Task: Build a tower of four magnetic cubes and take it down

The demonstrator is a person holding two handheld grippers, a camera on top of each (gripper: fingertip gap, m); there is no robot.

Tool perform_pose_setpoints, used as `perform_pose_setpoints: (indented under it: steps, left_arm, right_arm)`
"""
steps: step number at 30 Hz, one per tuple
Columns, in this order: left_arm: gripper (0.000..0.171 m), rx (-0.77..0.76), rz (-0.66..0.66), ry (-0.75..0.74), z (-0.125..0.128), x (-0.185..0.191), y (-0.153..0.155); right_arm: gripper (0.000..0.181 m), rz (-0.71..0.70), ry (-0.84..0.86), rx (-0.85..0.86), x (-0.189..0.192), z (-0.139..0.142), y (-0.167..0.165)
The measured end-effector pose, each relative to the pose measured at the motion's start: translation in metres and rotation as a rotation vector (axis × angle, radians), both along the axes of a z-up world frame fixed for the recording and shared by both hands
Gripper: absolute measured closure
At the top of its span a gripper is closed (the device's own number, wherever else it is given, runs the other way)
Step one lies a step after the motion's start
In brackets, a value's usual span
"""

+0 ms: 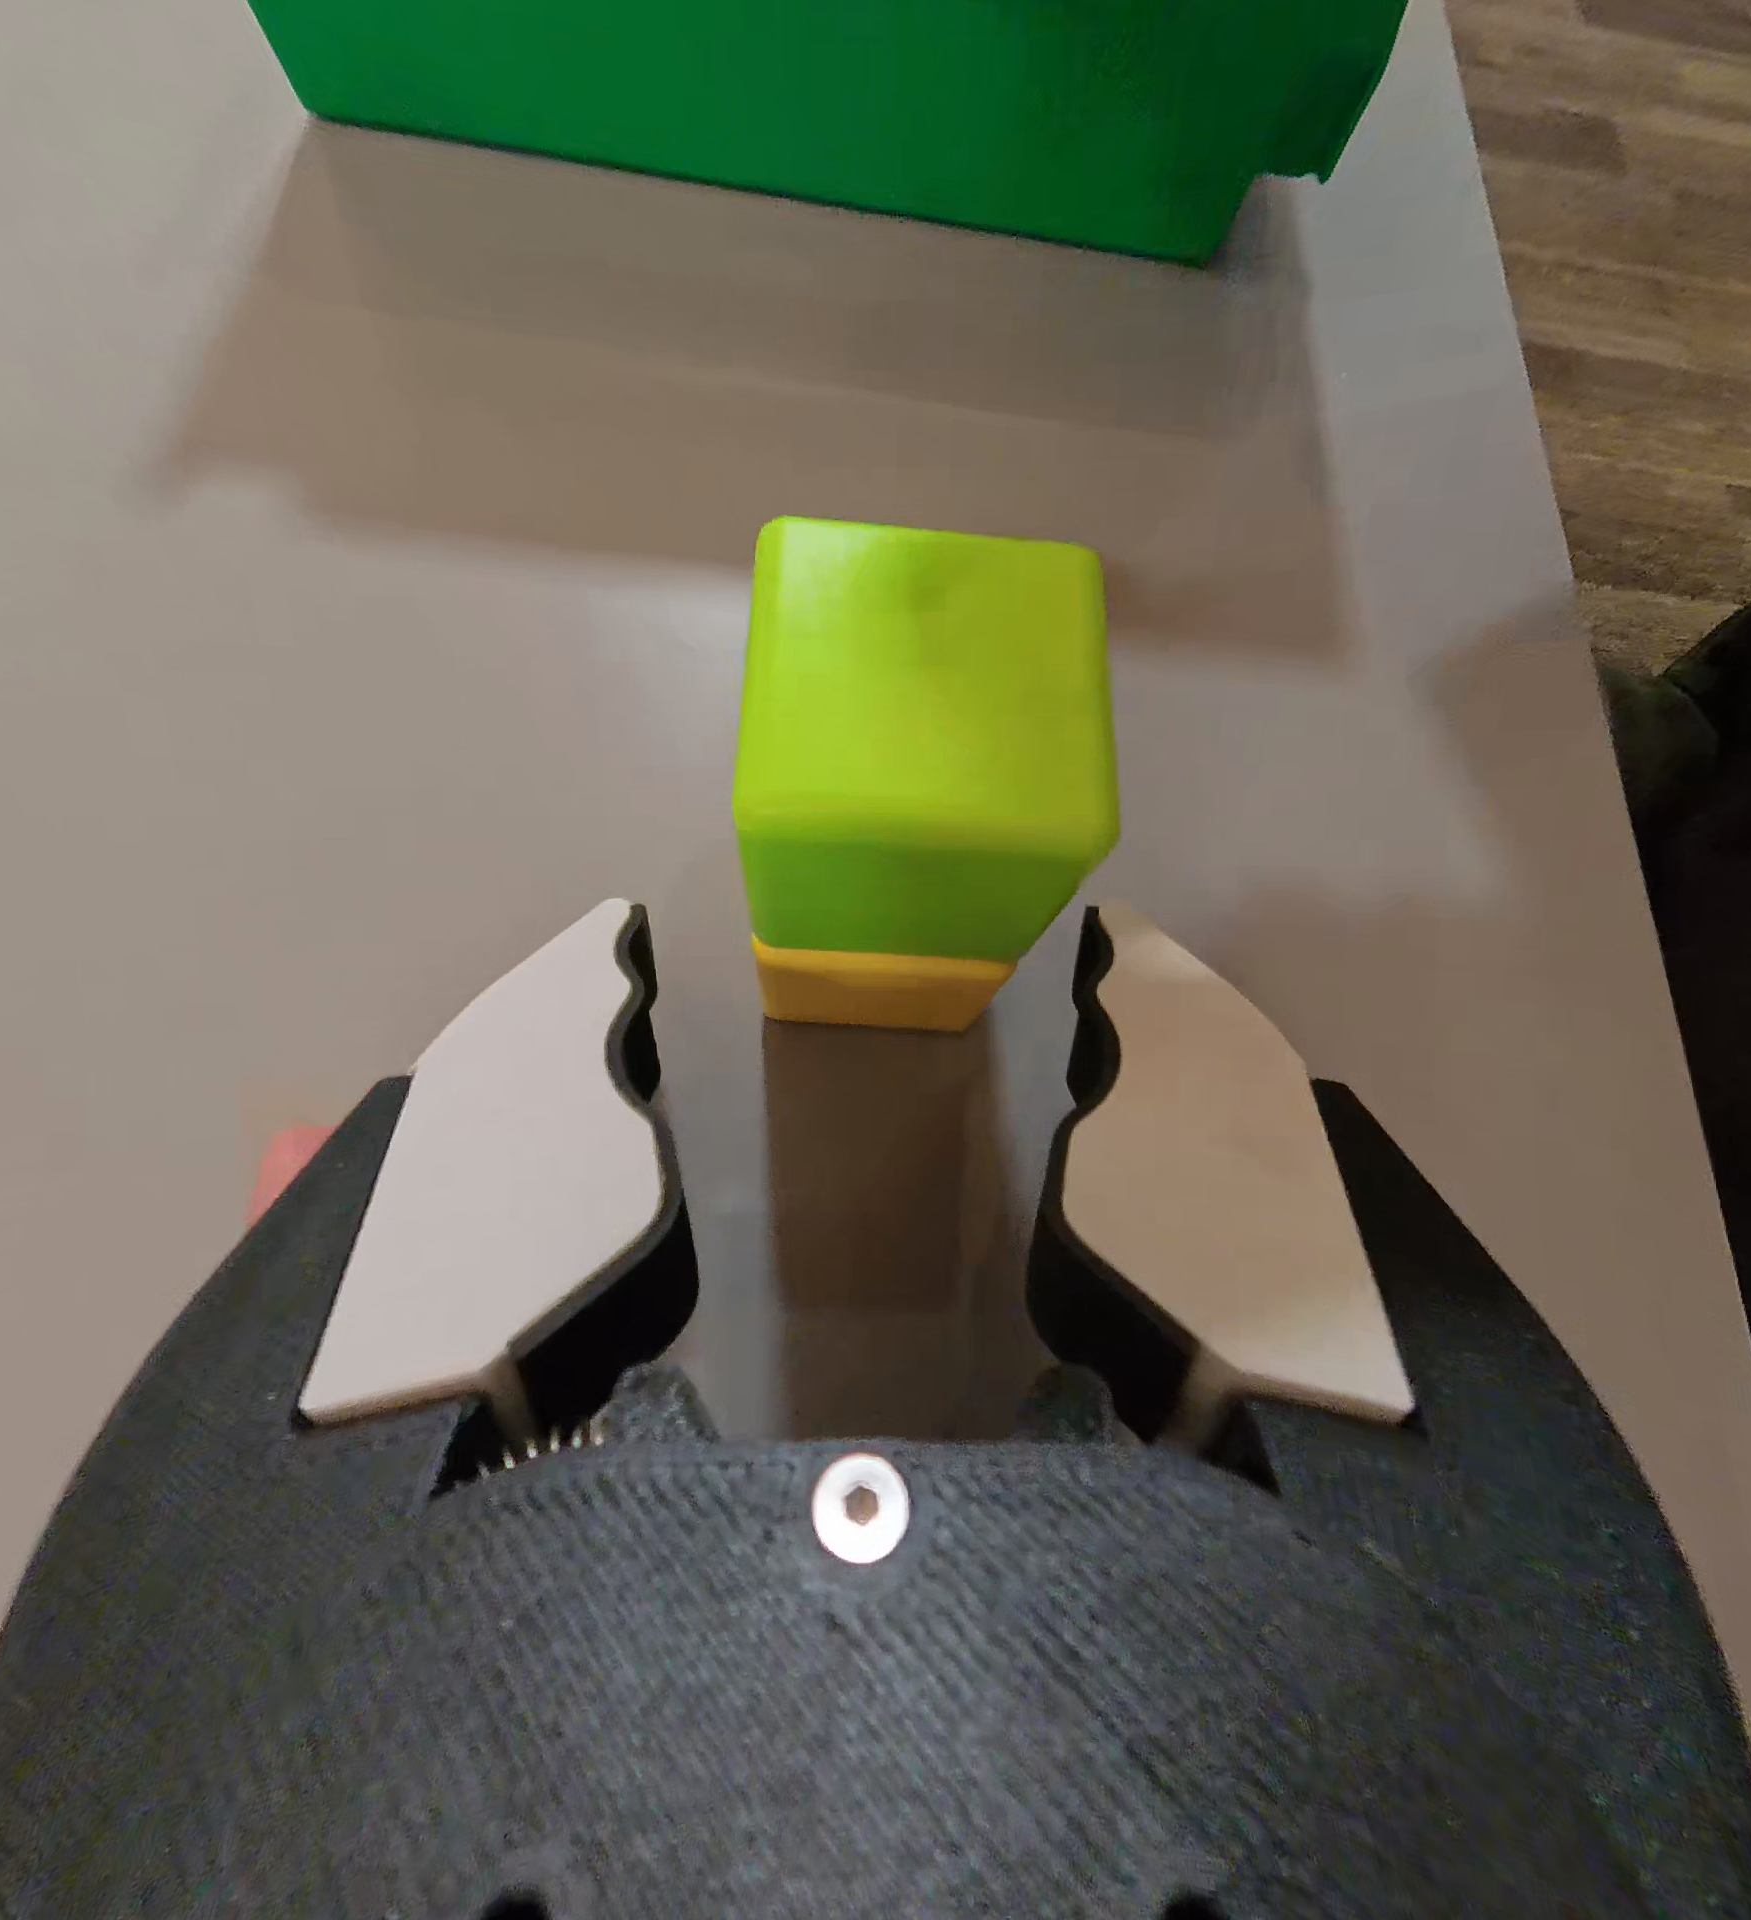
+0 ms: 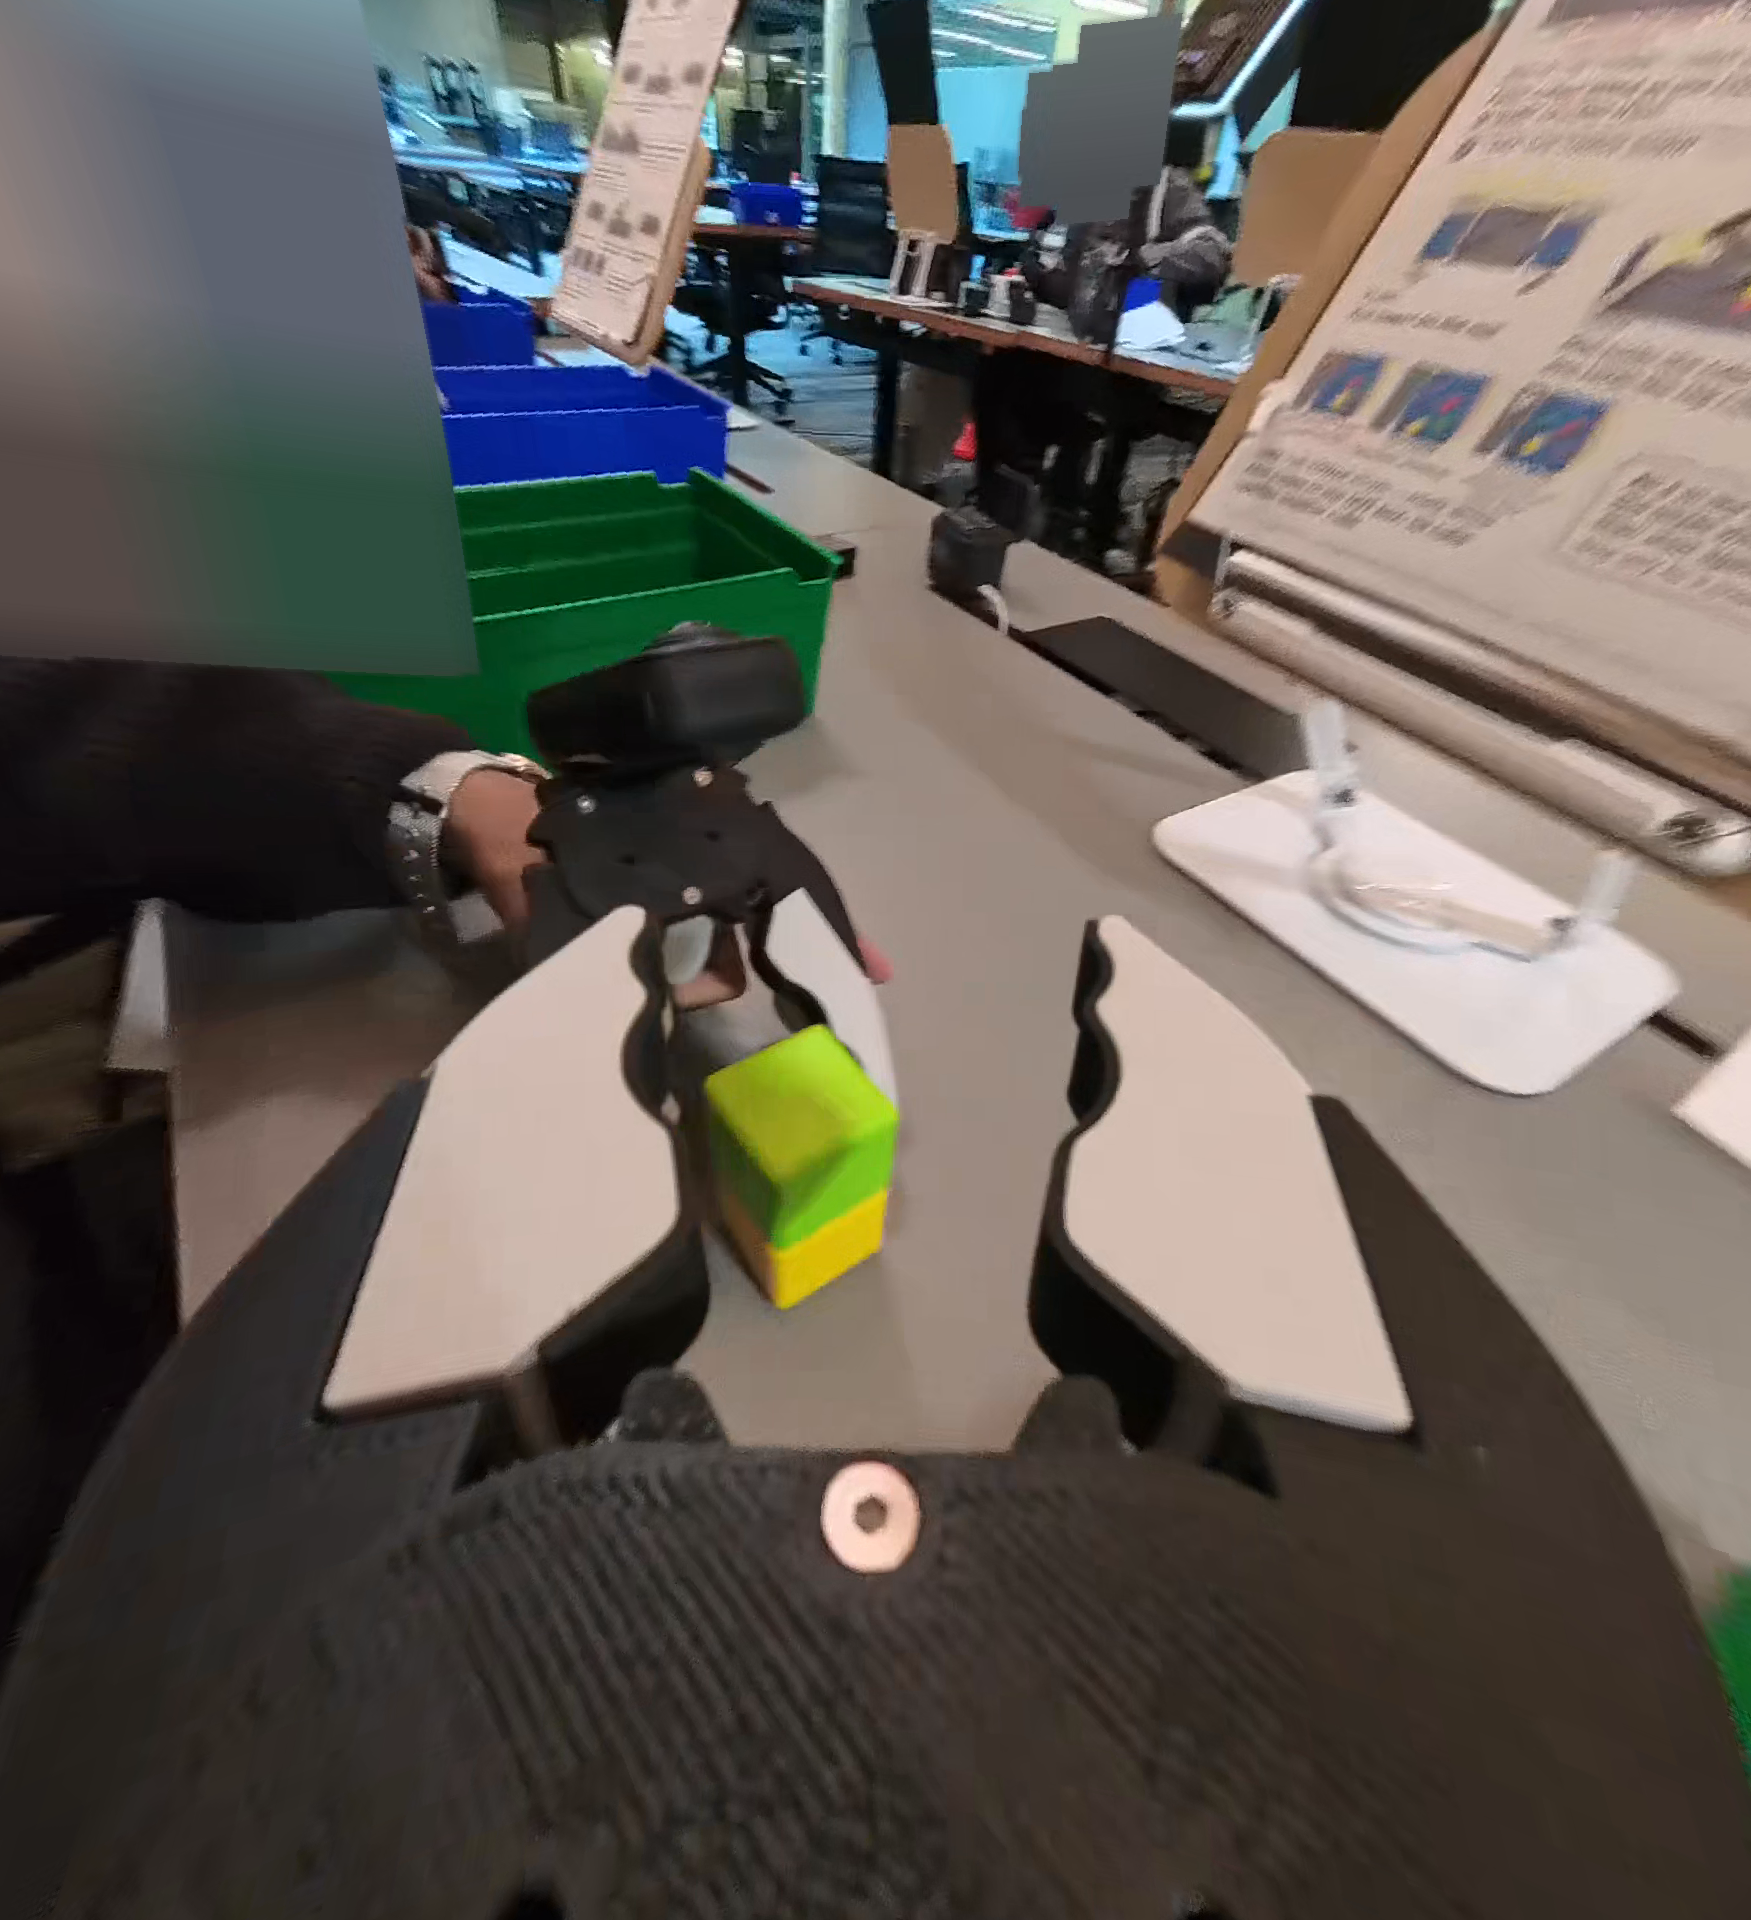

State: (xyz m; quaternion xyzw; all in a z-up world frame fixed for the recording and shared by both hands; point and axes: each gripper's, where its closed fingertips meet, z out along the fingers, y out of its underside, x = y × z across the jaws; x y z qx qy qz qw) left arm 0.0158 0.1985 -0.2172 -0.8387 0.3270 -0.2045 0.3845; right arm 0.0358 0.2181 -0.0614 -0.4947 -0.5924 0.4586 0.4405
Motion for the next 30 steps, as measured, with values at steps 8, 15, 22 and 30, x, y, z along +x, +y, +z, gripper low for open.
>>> perform_pose_setpoints:
  steps: [8, 15, 22, 30]
  left_arm:
    - [0.105, -0.034, -0.022, 0.047, -0.008, 0.003, -0.003]
    - [0.122, -0.073, -0.026, 0.046, -0.013, 0.002, -0.004]
    - [0.122, -0.080, -0.061, 0.040, -0.013, 0.006, -0.008]
    - [0.122, -0.084, -0.075, 0.037, -0.013, 0.007, -0.009]
  right_arm:
    - [0.100, 0.049, -0.109, -0.155, -0.020, -0.064, -0.010]
    - [0.096, 0.101, -0.201, -0.073, -0.024, -0.103, -0.020]
    - [0.115, 0.107, -0.174, -0.039, -0.029, -0.109, -0.024]
    - [0.123, 0.106, -0.162, -0.003, -0.030, -0.109, -0.024]
